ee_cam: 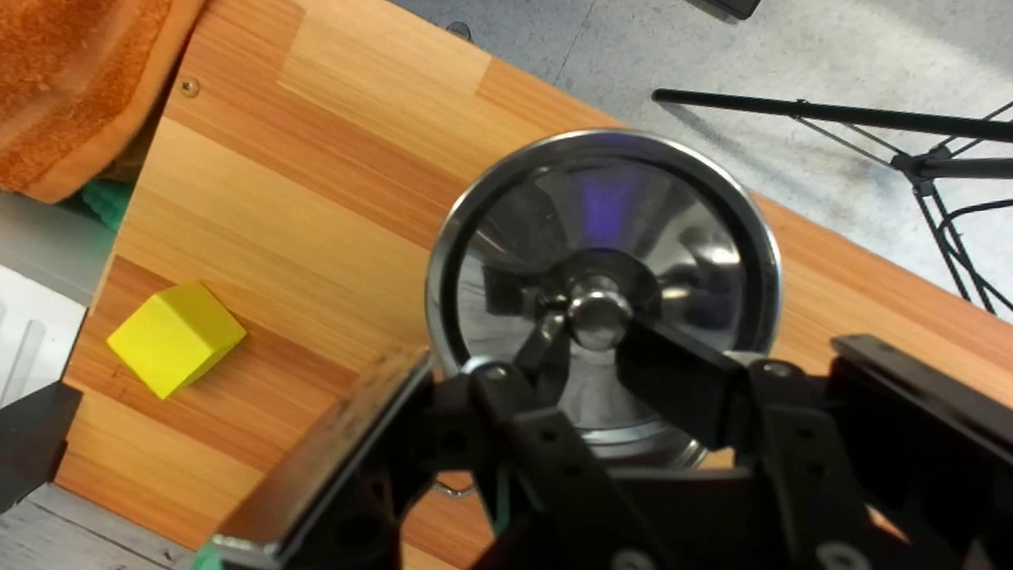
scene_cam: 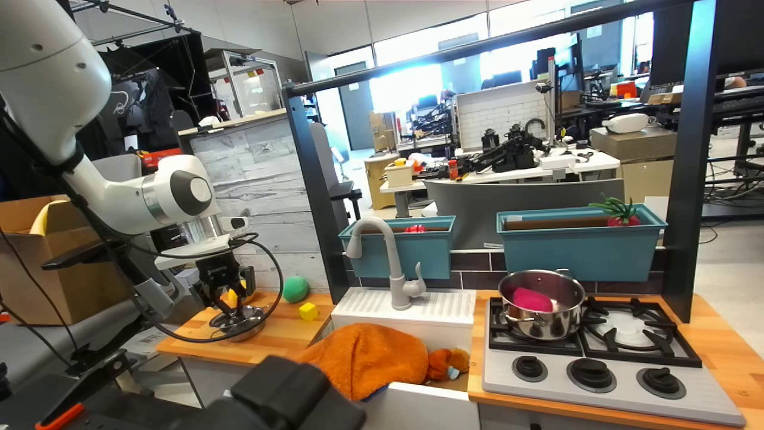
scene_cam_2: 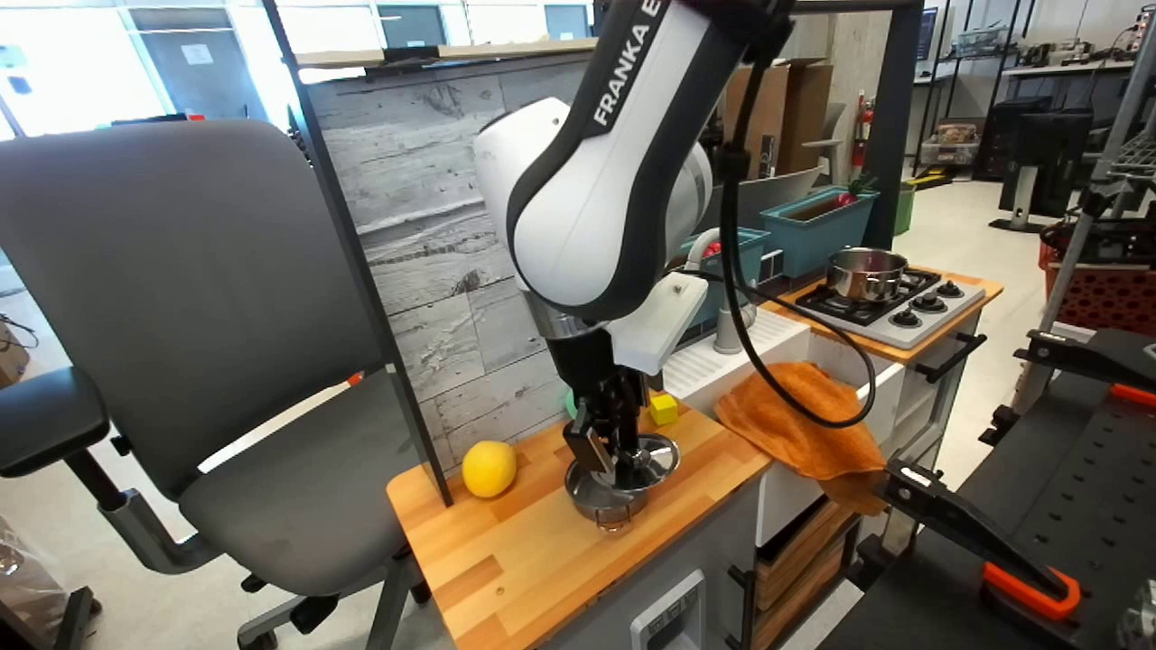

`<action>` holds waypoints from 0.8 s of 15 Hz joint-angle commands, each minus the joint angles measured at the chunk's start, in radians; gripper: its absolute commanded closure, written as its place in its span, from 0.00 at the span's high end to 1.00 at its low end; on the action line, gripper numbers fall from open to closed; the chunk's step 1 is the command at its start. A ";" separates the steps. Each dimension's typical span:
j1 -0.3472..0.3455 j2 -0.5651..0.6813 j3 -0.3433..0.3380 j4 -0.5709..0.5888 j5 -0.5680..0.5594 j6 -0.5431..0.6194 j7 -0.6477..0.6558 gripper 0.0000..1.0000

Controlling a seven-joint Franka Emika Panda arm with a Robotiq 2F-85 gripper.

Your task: Cover the pot with the silver

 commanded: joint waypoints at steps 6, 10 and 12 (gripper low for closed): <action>0.032 0.148 -0.017 0.229 0.004 -0.113 0.024 0.06; 0.045 0.181 -0.020 0.283 0.002 -0.130 0.037 0.06; 0.051 0.196 -0.024 0.308 0.001 -0.137 0.044 0.06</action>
